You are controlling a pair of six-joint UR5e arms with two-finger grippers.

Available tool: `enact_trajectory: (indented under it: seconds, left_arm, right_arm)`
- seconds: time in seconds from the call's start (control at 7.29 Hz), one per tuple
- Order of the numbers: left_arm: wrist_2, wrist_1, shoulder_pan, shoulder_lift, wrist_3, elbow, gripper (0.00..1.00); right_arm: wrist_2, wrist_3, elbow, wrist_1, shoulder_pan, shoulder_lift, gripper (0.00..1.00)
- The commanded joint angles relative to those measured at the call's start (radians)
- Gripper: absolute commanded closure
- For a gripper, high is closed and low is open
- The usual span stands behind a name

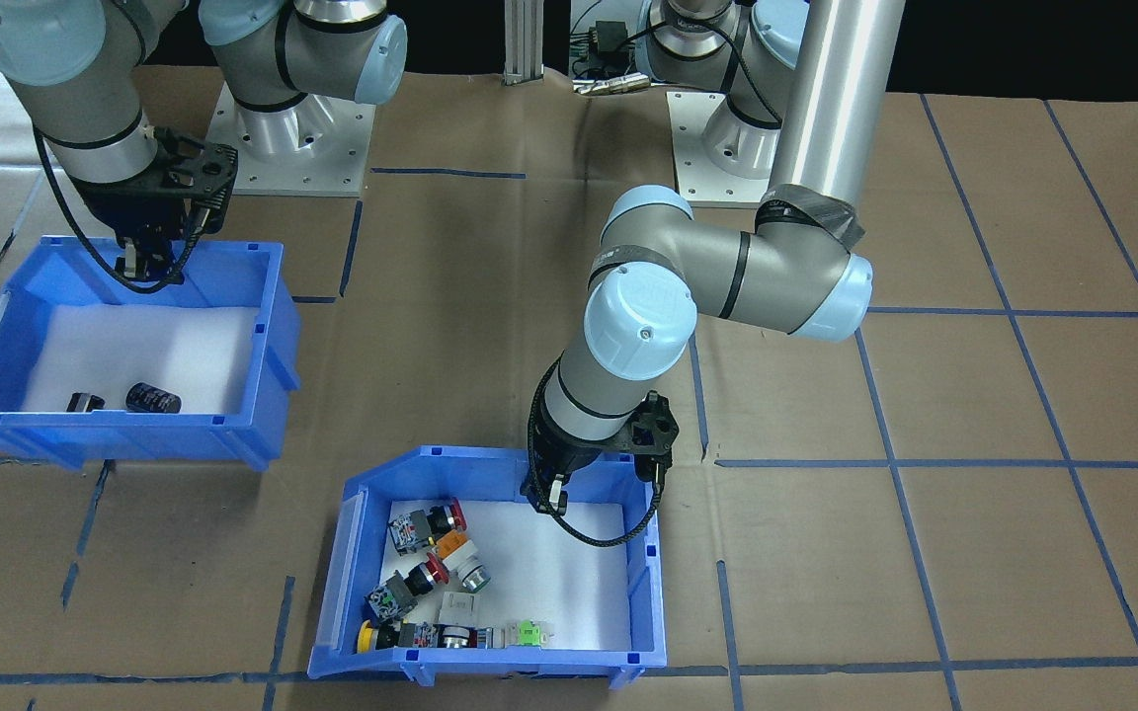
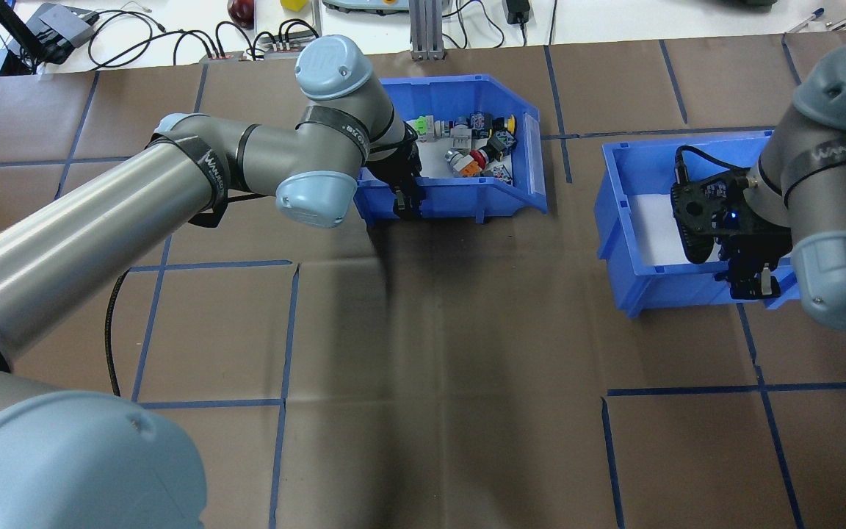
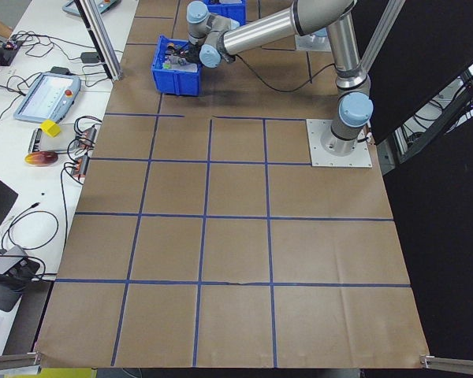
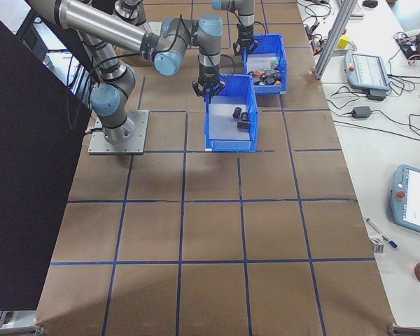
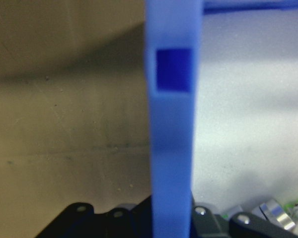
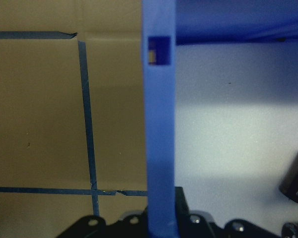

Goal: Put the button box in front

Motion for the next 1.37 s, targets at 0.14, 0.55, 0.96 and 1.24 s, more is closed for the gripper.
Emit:
enact_trajectory:
  seconds: [0.14, 0.55, 0.96, 1.24]
  left_arm:
    - [-0.004, -0.001, -0.002, 0.01, -0.117, -0.013, 0.83]
    - [-0.005, -0.001, -0.002, -0.001, -0.111, 0.005, 0.83]
    - [-0.008, 0.001, -0.002, -0.01, -0.108, 0.007, 0.83]
    - [-0.01, -0.001, -0.001, -0.004, -0.102, 0.006, 0.02]
  right_arm:
    - [0.025, -0.029, 0.044, -0.003, -0.045, -0.022, 0.97]
    - [0.025, -0.029, 0.118, -0.003, -0.039, -0.097, 0.96]
    - [0.036, -0.018, 0.146, 0.011, -0.034, -0.149, 0.96]
    - [0.09, 0.025, 0.156, 0.014, -0.009, -0.148, 0.95]
